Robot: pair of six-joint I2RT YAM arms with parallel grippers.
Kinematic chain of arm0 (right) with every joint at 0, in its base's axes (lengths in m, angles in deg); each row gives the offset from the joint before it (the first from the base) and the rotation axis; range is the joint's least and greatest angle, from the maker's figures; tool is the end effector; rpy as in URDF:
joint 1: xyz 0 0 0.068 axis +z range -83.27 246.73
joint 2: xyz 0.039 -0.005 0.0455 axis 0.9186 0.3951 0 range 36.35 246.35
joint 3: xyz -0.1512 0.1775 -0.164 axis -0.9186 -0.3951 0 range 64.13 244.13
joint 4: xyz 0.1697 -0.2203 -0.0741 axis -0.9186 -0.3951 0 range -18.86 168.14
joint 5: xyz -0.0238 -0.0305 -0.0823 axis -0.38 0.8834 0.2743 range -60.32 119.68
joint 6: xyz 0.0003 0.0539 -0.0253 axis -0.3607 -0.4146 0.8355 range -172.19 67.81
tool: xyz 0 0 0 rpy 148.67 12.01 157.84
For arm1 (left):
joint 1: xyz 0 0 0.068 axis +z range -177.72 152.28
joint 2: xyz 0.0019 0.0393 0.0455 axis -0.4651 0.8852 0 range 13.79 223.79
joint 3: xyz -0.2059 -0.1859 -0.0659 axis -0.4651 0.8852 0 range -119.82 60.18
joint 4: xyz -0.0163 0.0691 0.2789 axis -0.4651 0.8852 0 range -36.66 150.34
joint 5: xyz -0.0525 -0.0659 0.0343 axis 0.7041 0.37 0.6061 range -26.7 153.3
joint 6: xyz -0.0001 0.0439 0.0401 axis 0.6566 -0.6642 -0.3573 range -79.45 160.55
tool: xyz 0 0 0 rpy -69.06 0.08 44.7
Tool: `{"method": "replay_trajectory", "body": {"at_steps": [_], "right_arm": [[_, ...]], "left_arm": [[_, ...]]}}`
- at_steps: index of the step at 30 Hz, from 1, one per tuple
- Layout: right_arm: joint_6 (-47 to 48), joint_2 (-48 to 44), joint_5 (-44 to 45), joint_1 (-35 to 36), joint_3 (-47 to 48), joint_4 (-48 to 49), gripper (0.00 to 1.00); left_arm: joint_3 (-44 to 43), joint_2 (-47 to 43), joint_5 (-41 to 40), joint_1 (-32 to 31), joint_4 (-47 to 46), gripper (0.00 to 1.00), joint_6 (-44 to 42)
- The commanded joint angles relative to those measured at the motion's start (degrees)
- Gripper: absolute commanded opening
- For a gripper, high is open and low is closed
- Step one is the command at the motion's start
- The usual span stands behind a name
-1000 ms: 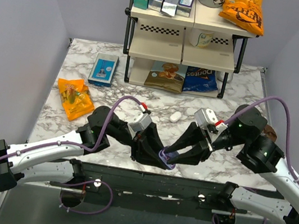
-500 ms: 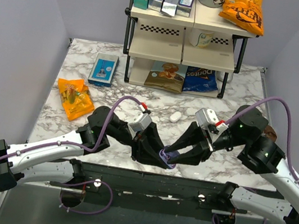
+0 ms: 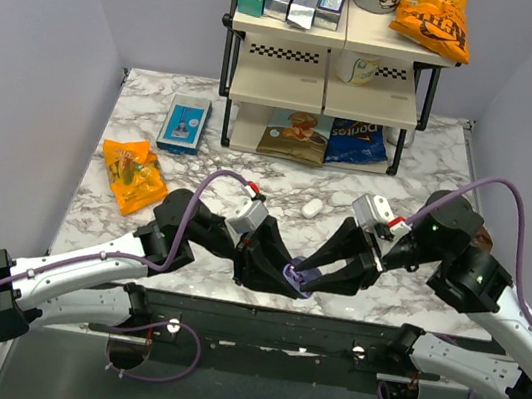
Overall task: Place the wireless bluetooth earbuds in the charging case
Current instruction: Place the earbud in the charging case.
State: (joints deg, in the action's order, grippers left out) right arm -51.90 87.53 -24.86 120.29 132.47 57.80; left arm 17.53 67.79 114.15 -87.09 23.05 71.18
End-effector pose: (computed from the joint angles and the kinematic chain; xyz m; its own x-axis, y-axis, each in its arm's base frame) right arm 0.0836 0.1730 0.4613 -0.0281 -0.0430 -0.9987 -0.9499 -0.3099 0.0401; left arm 0.0895 -0.2175 0.3755 -0.3249 -0.0826 -0.9421 0.8733 -0.4086 -0.2654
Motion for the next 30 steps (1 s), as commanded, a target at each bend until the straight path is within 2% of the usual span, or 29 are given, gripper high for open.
{"method": "replay_trajectory", "body": {"at_steps": [1, 9, 30], "right_arm": [[1.4, -0.8, 4.3, -0.1, 0.0, -3.9, 0.44], [-0.2, -3.3, 10.1, -0.1, 0.3, -1.6, 0.43], [-1.4, -1.1, 5.1, -0.1, -0.6, -1.5, 0.41]], "left_arm": [[-2.2, -2.1, -0.4, -0.7, -3.6, 0.02, -1.2], [-1.3, -2.4, -2.9, -0.7, -2.7, 0.02, -2.2], [-1.4, -2.8, -7.8, -0.7, 1.0, 0.01, -5.4]]}}
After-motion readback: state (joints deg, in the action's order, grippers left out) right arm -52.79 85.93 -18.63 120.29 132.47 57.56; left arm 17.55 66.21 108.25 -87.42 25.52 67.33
